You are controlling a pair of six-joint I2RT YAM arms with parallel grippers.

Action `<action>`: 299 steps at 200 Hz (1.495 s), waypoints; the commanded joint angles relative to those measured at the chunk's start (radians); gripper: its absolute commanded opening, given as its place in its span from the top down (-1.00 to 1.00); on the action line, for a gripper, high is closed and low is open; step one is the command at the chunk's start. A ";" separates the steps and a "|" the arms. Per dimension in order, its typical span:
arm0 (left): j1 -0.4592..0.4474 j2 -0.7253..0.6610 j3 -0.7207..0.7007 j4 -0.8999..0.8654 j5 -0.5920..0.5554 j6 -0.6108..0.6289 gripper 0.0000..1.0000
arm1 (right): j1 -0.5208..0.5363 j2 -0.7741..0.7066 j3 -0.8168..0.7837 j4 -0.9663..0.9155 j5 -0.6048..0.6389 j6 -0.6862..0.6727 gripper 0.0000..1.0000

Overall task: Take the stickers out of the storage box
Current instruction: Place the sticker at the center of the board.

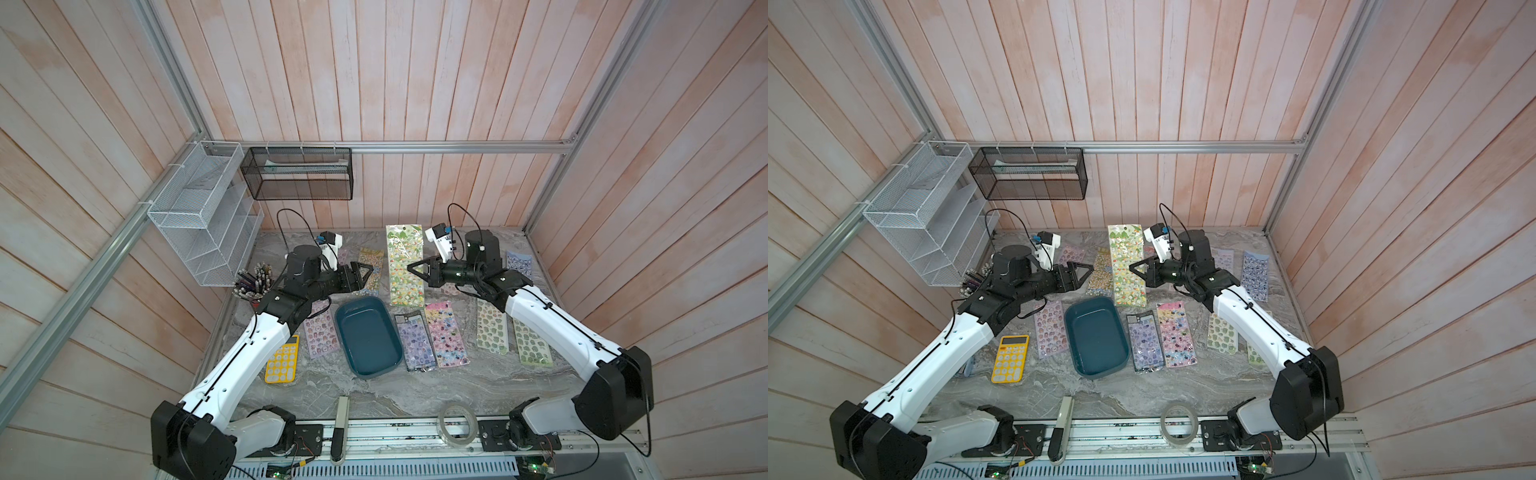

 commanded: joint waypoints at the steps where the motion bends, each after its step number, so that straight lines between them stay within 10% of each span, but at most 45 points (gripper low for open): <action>1: 0.028 -0.006 -0.053 0.108 0.099 -0.044 -0.71 | 0.001 0.016 0.003 0.105 -0.086 0.051 1.00; 147: 0.016 0.120 0.001 0.264 0.324 -0.073 -0.50 | 0.034 0.138 0.049 0.276 -0.193 0.188 1.00; 186: 0.002 0.128 0.025 0.282 0.332 -0.082 0.71 | 0.041 0.158 0.057 0.275 -0.172 0.192 1.00; 220: 0.003 0.119 0.028 0.235 0.297 -0.058 1.00 | 0.040 0.152 0.056 0.246 -0.120 0.177 1.00; 259: 0.022 0.104 0.087 0.102 0.206 -0.009 1.00 | 0.040 0.130 0.060 0.151 -0.031 0.121 -0.17; 299: 0.053 0.146 0.273 -0.176 -0.015 0.133 1.00 | 0.039 0.020 0.017 0.166 0.092 0.086 -0.34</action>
